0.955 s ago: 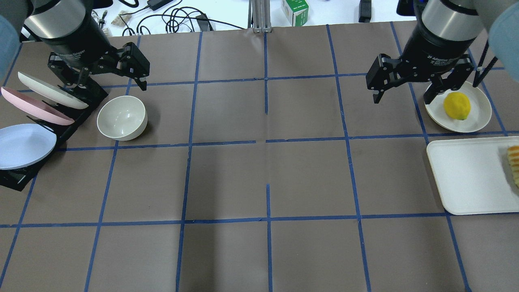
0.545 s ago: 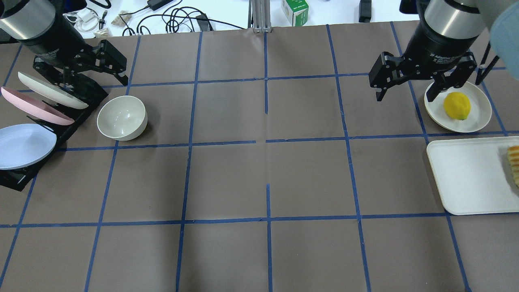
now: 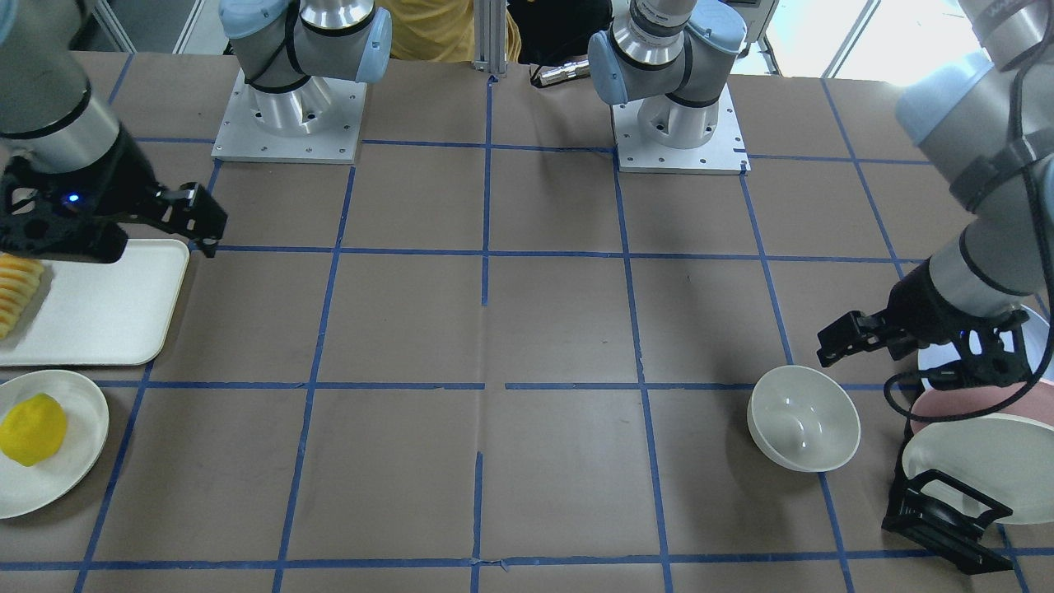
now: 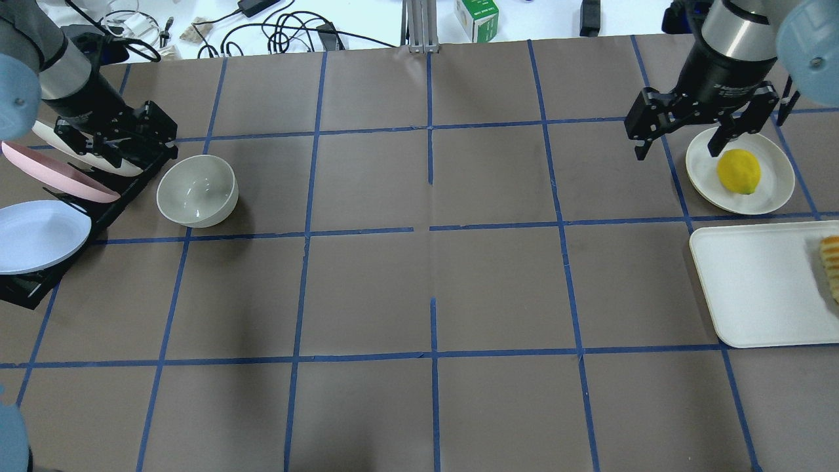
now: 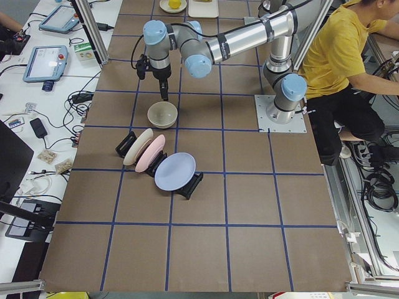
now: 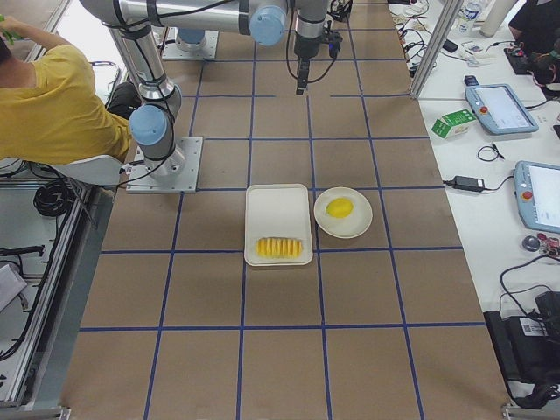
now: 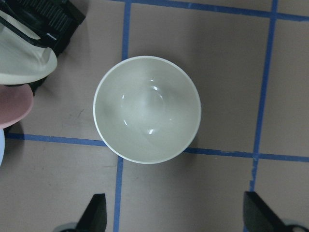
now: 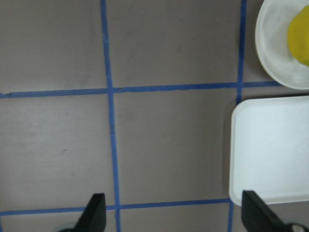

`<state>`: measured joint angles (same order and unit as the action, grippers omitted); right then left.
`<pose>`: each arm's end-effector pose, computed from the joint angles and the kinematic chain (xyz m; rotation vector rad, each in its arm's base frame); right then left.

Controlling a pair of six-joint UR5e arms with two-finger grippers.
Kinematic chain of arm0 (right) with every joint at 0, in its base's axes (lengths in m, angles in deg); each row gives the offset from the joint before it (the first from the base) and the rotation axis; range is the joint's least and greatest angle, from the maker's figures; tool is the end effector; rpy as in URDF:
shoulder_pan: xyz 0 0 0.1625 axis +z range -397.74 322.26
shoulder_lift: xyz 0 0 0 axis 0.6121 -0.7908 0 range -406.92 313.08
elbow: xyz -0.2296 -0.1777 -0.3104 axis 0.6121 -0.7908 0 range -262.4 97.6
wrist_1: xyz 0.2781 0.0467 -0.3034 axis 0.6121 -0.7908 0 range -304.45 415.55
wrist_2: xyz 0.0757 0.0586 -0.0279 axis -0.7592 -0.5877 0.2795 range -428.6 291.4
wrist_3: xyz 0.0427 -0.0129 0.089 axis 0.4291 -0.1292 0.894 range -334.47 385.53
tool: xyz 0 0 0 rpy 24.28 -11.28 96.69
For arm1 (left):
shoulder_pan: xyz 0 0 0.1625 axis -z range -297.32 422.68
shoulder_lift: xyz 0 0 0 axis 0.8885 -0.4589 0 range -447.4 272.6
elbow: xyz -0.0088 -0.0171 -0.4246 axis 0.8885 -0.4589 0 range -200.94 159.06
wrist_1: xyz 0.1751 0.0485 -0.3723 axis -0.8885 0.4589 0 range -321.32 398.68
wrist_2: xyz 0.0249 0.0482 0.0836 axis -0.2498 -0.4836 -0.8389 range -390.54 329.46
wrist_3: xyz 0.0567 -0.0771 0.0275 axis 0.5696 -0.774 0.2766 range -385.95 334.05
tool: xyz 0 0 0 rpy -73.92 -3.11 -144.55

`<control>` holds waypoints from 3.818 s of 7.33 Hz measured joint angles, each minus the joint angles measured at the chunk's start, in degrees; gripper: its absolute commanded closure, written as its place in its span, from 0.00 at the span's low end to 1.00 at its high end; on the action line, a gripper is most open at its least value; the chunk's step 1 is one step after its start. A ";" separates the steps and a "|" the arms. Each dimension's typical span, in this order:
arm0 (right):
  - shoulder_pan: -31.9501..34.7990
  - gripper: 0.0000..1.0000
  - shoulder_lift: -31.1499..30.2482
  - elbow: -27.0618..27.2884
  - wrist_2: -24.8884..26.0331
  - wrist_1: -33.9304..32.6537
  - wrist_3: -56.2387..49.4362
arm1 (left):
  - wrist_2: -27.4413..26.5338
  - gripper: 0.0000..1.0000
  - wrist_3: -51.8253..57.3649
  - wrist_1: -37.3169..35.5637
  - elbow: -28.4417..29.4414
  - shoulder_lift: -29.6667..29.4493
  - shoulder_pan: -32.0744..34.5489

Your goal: Place bowl and put lemon in it

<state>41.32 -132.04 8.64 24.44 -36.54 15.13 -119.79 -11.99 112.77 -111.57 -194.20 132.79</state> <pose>0.0272 -0.5339 0.4397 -0.0118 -3.0996 -0.1170 0.0755 -0.6043 0.3498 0.1615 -3.1169 -0.0336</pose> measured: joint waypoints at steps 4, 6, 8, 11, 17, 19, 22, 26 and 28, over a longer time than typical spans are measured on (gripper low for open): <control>-13.45 0.00 12.06 0.00 0.58 -16.94 -24.68 | -0.36 0.10 6.93 -17.87 -9.75 -5.47 -2.96; -14.28 0.00 18.54 -0.11 0.57 -24.91 -28.14 | 0.63 0.81 10.60 -19.91 -11.90 -6.08 -4.90; -14.56 0.00 22.67 -0.40 1.14 -29.52 -31.06 | 2.55 1.00 11.78 -20.19 -12.25 -6.67 -5.19; -16.42 0.00 26.79 -1.04 3.23 -33.57 -33.29 | 2.93 1.00 11.96 -20.69 -11.26 -6.71 -5.10; -16.68 1.00 28.76 -0.95 3.11 -33.69 -26.49 | 7.05 1.00 -13.82 -14.73 -12.82 -0.02 16.07; -16.68 1.00 26.00 -1.07 3.13 -29.20 -23.69 | 7.92 1.00 -26.92 -15.07 -13.11 -1.24 25.32; -11.79 1.00 17.80 -1.00 0.59 -17.49 -11.19 | 8.44 1.00 -33.69 -18.32 -12.57 -4.19 29.86; 6.30 1.00 11.49 -1.08 -5.62 -10.62 10.94 | 9.04 0.04 -36.62 -22.05 -12.20 -6.02 33.31; 14.98 1.00 11.64 -1.10 -6.06 -11.83 18.76 | 5.29 0.01 -34.92 -18.31 -10.49 -3.42 32.31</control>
<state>56.31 -120.39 7.53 18.38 -48.37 33.89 -114.50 -46.91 94.46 -122.06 -197.63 165.10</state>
